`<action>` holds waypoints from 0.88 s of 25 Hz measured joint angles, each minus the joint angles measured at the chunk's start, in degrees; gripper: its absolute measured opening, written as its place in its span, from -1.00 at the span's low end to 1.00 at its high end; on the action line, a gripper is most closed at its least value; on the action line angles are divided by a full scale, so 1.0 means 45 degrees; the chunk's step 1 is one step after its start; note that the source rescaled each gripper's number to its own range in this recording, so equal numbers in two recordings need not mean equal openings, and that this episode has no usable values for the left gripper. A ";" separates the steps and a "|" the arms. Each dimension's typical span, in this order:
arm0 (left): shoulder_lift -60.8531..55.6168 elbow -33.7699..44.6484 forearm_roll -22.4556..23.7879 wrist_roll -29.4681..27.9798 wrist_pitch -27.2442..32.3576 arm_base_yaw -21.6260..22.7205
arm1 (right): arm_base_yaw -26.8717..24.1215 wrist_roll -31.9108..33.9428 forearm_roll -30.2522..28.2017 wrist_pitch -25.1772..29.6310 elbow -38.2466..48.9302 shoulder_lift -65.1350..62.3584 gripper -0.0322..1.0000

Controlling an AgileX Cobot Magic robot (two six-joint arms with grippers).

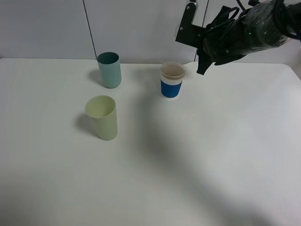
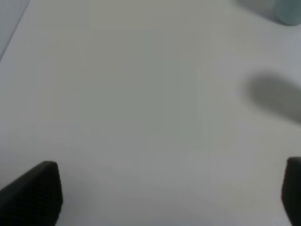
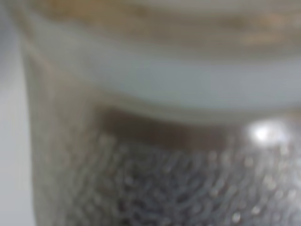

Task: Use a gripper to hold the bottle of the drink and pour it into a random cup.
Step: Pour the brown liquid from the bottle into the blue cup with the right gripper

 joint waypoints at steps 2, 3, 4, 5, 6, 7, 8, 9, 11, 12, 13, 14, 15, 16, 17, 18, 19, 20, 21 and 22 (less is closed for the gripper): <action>0.0000 0.0000 0.0000 0.0000 0.0000 0.0000 | 0.0085 -0.0047 0.0000 0.0064 0.0000 0.0162 -0.92; 0.0000 0.0000 0.0000 0.0000 0.0000 0.0000 | 0.0146 -0.0060 0.0000 0.0167 0.0000 0.0217 -0.92; 0.0000 0.0000 0.0000 0.0000 0.0000 0.0000 | 0.0180 -0.0076 0.0000 0.0235 0.0000 0.0282 -0.92; 0.0000 0.0000 0.0000 0.0000 0.0000 0.0000 | 0.0226 -0.0112 0.0000 0.0354 0.0000 0.0344 -0.92; 0.0000 0.0000 0.0000 0.0000 0.0000 0.0000 | 0.0263 -0.0218 0.0000 0.0401 0.0000 0.0373 -0.92; 0.0000 0.0000 0.0000 0.0000 0.0000 0.0000 | 0.0271 -0.0385 0.0000 0.0452 0.0000 0.0387 -0.92; 0.0000 0.0000 0.0000 0.0000 0.0000 0.0000 | 0.0288 -0.0602 0.0000 0.0571 0.0000 0.0387 -0.92; 0.0000 0.0000 0.0000 0.0000 0.0000 0.0000 | 0.0306 -0.0766 0.0000 0.0734 0.0000 0.0387 -0.92; 0.0000 0.0000 0.0000 0.0000 0.0000 0.0000 | 0.0306 -0.1206 0.0000 0.1069 0.0000 0.0387 -0.92; 0.0000 0.0000 0.0000 0.0000 0.0000 0.0000 | 0.0306 -0.1394 0.0000 0.1267 0.0000 0.0387 -0.92; 0.0000 0.0000 0.0000 0.0000 0.0000 0.0000 | 0.0334 -0.1569 0.0000 0.1420 0.0000 0.0387 -0.92; 0.0000 0.0000 0.0000 0.0000 0.0000 0.0000 | 0.0371 -0.1749 0.0000 0.1559 0.0000 0.0387 -0.92; 0.0000 0.0000 0.0000 0.0000 0.0000 0.0000 | 0.0422 -0.1921 0.0000 0.1667 0.0000 0.0387 -0.92; 0.0000 0.0000 0.0000 0.0000 0.0000 0.0000 | 0.0493 -0.2032 0.0000 0.1681 0.0000 0.0387 -0.92; 0.0000 0.0000 0.0000 0.0000 0.0000 0.0000 | 0.0555 -0.2080 0.0000 0.1696 0.0000 0.0387 -0.92; 0.0000 0.0000 0.0000 0.0000 0.0000 0.0000 | 0.0598 -0.2179 0.0000 0.1696 0.0000 0.0387 -0.92; 0.0000 0.0000 0.0000 0.0000 0.0000 0.0000 | 0.0638 -0.2242 0.0000 0.1696 0.0000 0.0387 -0.92; 0.0000 0.0000 0.0000 0.0000 0.0000 0.0000 | 0.0678 -0.2275 0.0000 0.1763 0.0000 0.0387 -0.92; 0.0000 0.0000 0.0000 0.0000 0.0000 0.0000 | 0.0715 -0.2317 0.0000 0.1834 0.0000 0.0387 -0.92; 0.0000 0.0000 0.0000 0.0000 0.0000 0.0000 | 0.0735 -0.2422 0.0000 0.1917 0.0000 0.0387 -0.92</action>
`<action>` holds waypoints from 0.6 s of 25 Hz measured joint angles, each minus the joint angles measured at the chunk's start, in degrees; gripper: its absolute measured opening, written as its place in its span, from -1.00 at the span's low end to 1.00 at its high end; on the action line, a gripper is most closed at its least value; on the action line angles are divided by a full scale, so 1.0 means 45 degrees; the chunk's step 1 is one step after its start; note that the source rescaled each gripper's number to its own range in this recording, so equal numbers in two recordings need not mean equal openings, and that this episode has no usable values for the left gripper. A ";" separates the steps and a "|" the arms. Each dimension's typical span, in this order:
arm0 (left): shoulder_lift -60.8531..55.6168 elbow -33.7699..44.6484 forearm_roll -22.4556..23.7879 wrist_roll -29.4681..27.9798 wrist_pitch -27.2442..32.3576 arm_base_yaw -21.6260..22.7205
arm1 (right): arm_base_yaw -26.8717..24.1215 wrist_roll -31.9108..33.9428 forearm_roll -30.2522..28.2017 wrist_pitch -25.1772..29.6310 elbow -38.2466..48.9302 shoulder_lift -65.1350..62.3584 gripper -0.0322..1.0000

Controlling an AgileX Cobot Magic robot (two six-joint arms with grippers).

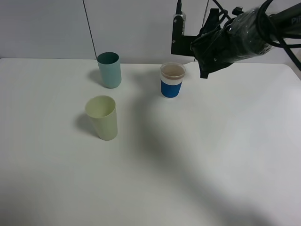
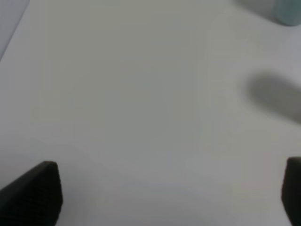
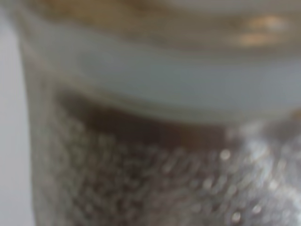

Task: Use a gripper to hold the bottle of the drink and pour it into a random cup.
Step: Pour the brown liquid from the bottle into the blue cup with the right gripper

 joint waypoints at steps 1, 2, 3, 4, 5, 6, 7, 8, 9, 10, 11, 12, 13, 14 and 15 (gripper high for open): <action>0.0000 0.0000 0.0000 0.0000 0.0000 0.0000 | 0.0019 -0.0183 0.0000 0.0025 0.0000 0.0000 -0.92; 0.0000 0.0000 0.0000 0.0000 0.0000 0.0000 | 0.0042 -0.0330 0.0000 0.0037 0.0000 0.0000 -0.92; 0.0000 0.0000 0.0000 0.0000 0.0000 0.0000 | 0.0043 -0.0557 0.0000 0.0087 0.0000 0.0000 -0.92; 0.0000 0.0000 0.0000 0.0000 0.0000 0.0000 | 0.0062 -0.0740 0.0000 0.0104 0.0000 0.0000 -0.92; 0.0000 0.0000 0.0000 0.0000 0.0000 0.0000 | 0.0087 -0.0859 0.0000 0.0108 0.0000 0.0000 -0.92; 0.0000 0.0000 0.0000 0.0000 0.0000 0.0000 | 0.0104 -0.0906 0.0000 0.0120 0.0000 0.0000 -0.92; 0.0000 0.0000 0.0000 0.0000 0.0000 0.0000 | 0.0119 -0.0969 0.0000 0.0120 0.0000 0.0000 -0.92; 0.0000 0.0000 0.0000 0.0000 0.0000 0.0000 | 0.0119 -0.0994 0.0000 0.0120 0.0000 0.0000 -0.92; 0.0000 0.0000 0.0000 0.0000 0.0000 0.0000 | 0.0119 -0.0994 0.0000 0.0120 0.0000 0.0000 -0.92; 0.0000 0.0000 0.0000 0.0000 0.0000 0.0000 | 0.0119 -0.0997 0.0000 0.0154 0.0000 0.0000 -0.92; 0.0000 0.0000 0.0000 0.0000 0.0000 0.0000 | 0.0119 -0.1020 0.0000 0.0222 0.0000 0.0000 -0.92; 0.0000 0.0000 0.0000 0.0000 0.0000 0.0000 | 0.0119 -0.1057 0.0000 0.0269 0.0000 0.0000 -0.92; 0.0000 0.0000 0.0000 0.0000 0.0000 0.0000 | 0.0119 -0.1066 0.0000 0.0314 0.0000 0.0000 -0.92; 0.0000 0.0000 0.0000 0.0000 0.0000 0.0000 | 0.0119 -0.1081 0.0000 0.0313 0.0000 0.0000 -0.92; 0.0000 0.0000 0.0000 0.0000 0.0000 0.0000 | 0.0119 -0.1081 0.0000 0.0313 0.0000 0.0000 -0.92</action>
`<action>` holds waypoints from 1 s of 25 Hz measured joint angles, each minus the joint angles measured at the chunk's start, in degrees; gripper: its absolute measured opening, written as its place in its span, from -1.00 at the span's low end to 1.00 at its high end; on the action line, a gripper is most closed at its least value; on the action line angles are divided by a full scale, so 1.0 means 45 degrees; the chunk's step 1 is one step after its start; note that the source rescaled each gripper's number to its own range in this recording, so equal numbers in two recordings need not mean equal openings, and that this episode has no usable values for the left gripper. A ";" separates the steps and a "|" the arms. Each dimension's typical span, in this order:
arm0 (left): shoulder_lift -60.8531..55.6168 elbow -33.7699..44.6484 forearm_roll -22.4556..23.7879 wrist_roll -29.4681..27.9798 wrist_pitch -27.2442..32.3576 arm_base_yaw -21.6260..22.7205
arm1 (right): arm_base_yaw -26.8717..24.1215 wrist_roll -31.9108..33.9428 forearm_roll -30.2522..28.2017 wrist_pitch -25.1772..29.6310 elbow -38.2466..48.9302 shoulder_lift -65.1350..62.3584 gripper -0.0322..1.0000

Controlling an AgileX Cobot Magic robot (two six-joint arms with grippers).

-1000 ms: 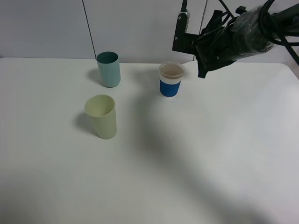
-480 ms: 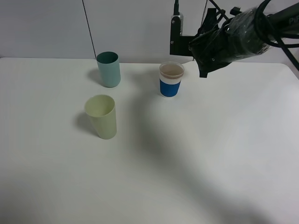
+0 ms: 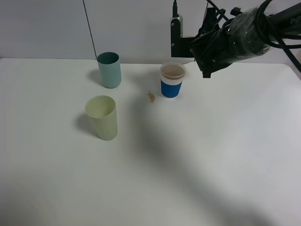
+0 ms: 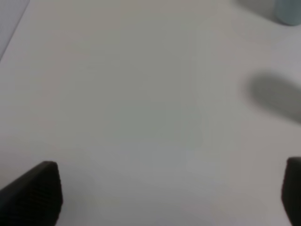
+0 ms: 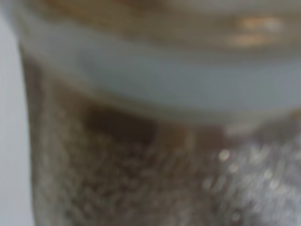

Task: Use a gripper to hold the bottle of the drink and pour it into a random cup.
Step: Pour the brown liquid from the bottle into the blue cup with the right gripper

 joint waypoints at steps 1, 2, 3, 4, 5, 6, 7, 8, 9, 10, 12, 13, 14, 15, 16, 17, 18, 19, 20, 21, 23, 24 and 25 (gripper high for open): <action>0.0000 0.0000 0.0000 0.0000 0.0000 0.0000 | 0.0000 0.0000 0.0000 0.0000 0.0000 0.0000 -0.92; 0.0000 0.0000 0.0000 0.0000 0.0000 0.0000 | 0.0000 0.0000 0.0000 0.0000 0.0000 0.0000 -0.92; 0.0000 0.0000 0.0000 0.0000 0.0000 0.0000 | 0.0010 0.0000 0.0000 0.0000 0.0000 0.0000 -0.92; 0.0000 0.0000 0.0000 0.0000 0.0000 0.0000 | 0.0010 0.0000 0.0000 0.0000 0.0000 0.0000 -0.92; 0.0000 0.0000 0.0000 0.0000 0.0000 0.0000 | 0.0010 0.0000 0.0000 0.0000 0.0000 0.0000 -0.92; 0.0000 0.0000 0.0000 0.0000 0.0000 0.0000 | 0.0010 0.0000 0.0000 0.0000 0.0000 0.0000 -0.92; 0.0000 0.0000 0.0000 0.0000 0.0000 0.0000 | 0.0010 -0.0014 0.0000 0.0000 0.0000 0.0000 -0.92; 0.0000 0.0000 0.0000 0.0000 0.0000 0.0000 | 0.0010 -0.0053 0.0000 0.0000 0.0000 0.0000 -0.92; 0.0000 0.0000 0.0000 0.0000 0.0000 0.0000 | 0.0010 -0.0142 0.0000 0.0000 0.0000 0.0000 -0.92; 0.0000 0.0000 0.0000 0.0000 0.0000 0.0000 | 0.0010 -0.0269 0.0000 0.0000 0.0000 0.0000 -0.92; 0.0000 0.0000 0.0000 0.0000 0.0000 0.0000 | 0.0010 -0.0574 0.0000 0.0000 0.0000 0.0000 -0.92; 0.0000 0.0000 0.0000 0.0000 0.0000 0.0000 | 0.0010 -0.0752 0.0000 0.0000 0.0000 0.0000 -0.92; 0.0000 0.0000 0.0000 0.0000 0.0000 0.0000 | 0.0010 -0.0886 0.0000 0.0000 0.0000 0.0000 -0.92; 0.0000 0.0000 0.0000 0.0000 0.0000 0.0000 | 0.0010 -0.0968 0.0000 0.0000 0.0000 0.0000 -0.92; 0.0000 0.0000 0.0000 0.0000 0.0000 0.0000 | 0.0010 -0.1078 0.0000 0.0000 0.0000 0.0000 -0.92; 0.0000 0.0000 0.0000 0.0000 0.0000 0.0000 | 0.0010 -0.1129 0.0000 0.0000 0.0000 0.0000 -0.92; 0.0000 0.0000 0.0000 0.0000 0.0000 0.0000 | 0.0010 -0.1154 0.0000 0.0000 0.0000 0.0000 -0.92; 0.0000 0.0000 0.0000 0.0000 0.0000 0.0000 | 0.0010 -0.1205 0.0000 0.0000 0.0000 0.0000 -0.92; 0.0000 0.0000 0.0000 0.0000 0.0000 0.0000 | 0.0010 -0.1232 0.0000 0.0000 0.0000 0.0000 -0.92; 0.0000 0.0000 0.0000 0.0000 0.0000 0.0000 | 0.0010 -0.1272 0.0000 0.0000 0.0000 0.0000 -0.92; 0.0000 0.0000 0.0000 0.0000 0.0000 0.0000 | 0.0010 -0.1436 0.0000 0.0000 0.0000 0.0000 -0.92; 0.0000 0.0000 0.0000 0.0000 0.0000 0.0000 | 0.0010 -0.1460 0.0000 0.0000 0.0000 0.0000 -0.92; 0.0000 0.0000 0.0000 0.0000 0.0000 0.0000 | 0.0010 -0.1489 0.0000 0.0000 0.0000 0.0000 -0.92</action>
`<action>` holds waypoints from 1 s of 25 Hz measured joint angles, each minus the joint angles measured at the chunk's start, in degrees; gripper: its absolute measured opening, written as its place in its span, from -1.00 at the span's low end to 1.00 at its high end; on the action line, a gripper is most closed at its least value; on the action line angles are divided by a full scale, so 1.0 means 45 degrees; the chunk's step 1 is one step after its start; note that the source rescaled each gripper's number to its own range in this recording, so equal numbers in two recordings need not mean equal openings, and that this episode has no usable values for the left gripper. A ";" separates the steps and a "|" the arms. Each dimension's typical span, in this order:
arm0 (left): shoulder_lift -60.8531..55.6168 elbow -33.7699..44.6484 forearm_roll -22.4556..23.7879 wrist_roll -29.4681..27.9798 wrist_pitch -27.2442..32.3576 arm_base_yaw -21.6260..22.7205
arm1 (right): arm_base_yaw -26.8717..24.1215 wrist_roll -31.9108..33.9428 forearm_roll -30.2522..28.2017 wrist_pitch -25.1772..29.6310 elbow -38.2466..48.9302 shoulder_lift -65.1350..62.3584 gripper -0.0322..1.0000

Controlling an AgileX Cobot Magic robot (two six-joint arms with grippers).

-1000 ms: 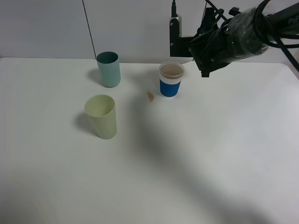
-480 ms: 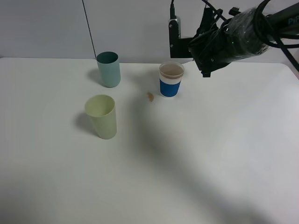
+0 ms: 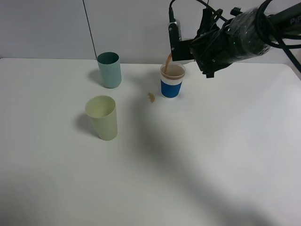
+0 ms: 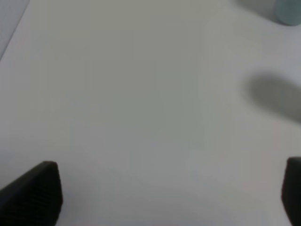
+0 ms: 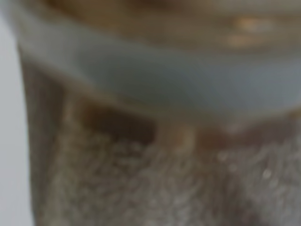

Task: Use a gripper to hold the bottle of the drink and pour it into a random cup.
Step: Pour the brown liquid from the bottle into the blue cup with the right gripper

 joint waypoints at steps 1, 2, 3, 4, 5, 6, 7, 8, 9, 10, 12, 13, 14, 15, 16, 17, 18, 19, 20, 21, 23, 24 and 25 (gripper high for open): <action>0.0000 0.0000 0.0000 0.0000 0.0000 0.0000 | 0.0000 -0.0051 0.0000 0.0000 0.0000 0.0000 -0.92; 0.0000 0.0000 0.0000 0.0000 0.0000 0.0000 | 0.0000 -0.0077 0.0000 0.0000 0.0000 0.0000 -0.92; 0.0000 0.0000 0.0000 0.0000 0.0000 0.0000 | 0.0000 -0.0087 0.0000 0.0000 0.0000 0.0000 -0.92; 0.0000 0.0000 0.0000 0.0000 0.0000 0.0000 | 0.0000 -0.0087 0.0000 0.0000 0.0000 0.0000 -0.92; 0.0000 0.0000 0.0000 0.0000 0.0000 0.0000 | 0.0000 -0.0087 0.0000 0.0000 0.0000 0.0000 -0.92; 0.0000 0.0000 0.0000 0.0000 0.0000 0.0000 | 0.0000 -0.0087 0.0000 0.0000 0.0000 0.0000 -0.92; 0.0000 0.0000 0.0000 0.0000 0.0000 0.0000 | 0.0000 -0.0101 0.0000 0.0000 0.0000 0.0000 -0.92; 0.0000 0.0000 0.0000 0.0000 0.0000 0.0000 | 0.0000 -0.0101 0.0000 0.0000 0.0000 0.0000 -0.92; 0.0000 0.0000 0.0000 0.0000 0.0000 0.0000 | 0.0000 -0.0101 0.0000 0.0000 0.0000 0.0000 -0.92; 0.0000 0.0000 0.0000 0.0000 0.0000 0.0000 | 0.0000 -0.0092 0.0000 0.0000 0.0000 0.0000 -0.92; 0.0000 0.0000 0.0000 0.0000 0.0000 0.0000 | 0.0000 -0.0092 0.0000 0.0000 0.0000 0.0000 -0.92; 0.0000 0.0000 0.0000 0.0000 0.0000 0.0000 | 0.0000 -0.0092 0.0000 0.0000 0.0000 0.0000 -0.92; 0.0000 0.0000 0.0000 0.0000 0.0000 0.0000 | 0.0000 -0.0092 0.0000 0.0000 0.0000 0.0000 -0.92; 0.0000 0.0000 0.0000 0.0000 0.0000 0.0000 | -0.0013 -0.0092 0.0000 0.0003 0.0000 0.0000 -0.92; 0.0000 0.0000 0.0000 0.0000 0.0000 0.0000 | -0.0013 -0.0092 0.0000 0.0014 0.0000 0.0000 -0.92; 0.0000 0.0000 0.0000 0.0000 0.0000 0.0000 | -0.0023 -0.0092 0.0000 0.0041 0.0000 0.0000 -0.92; 0.0000 0.0000 0.0000 0.0000 0.0000 0.0000 | -0.0023 -0.0092 0.0000 0.0041 0.0000 0.0000 -0.92; 0.0000 0.0000 0.0000 0.0000 0.0000 0.0000 | -0.0026 -0.0092 0.0000 0.0041 0.0000 0.0000 -0.92; 0.0000 0.0000 0.0000 0.0000 0.0000 0.0000 | -0.0037 -0.0092 0.0000 0.0041 0.0000 0.0000 -0.92; 0.0000 0.0000 0.0000 0.0000 0.0000 0.0000 | -0.0040 -0.0092 0.0000 0.0041 0.0000 0.0000 -0.92; 0.0000 0.0000 0.0000 0.0000 0.0000 0.0000 | -0.0065 -0.0092 0.0000 0.0041 0.0000 0.0000 -0.92; 0.0000 0.0000 0.0000 0.0000 0.0000 0.0000 | -0.0109 -0.0117 0.0000 0.0041 0.0000 0.0000 -0.92; 0.0000 0.0000 0.0000 0.0000 0.0000 0.0000 | -0.0135 -0.0165 0.0000 0.0041 0.0000 0.0000 -0.92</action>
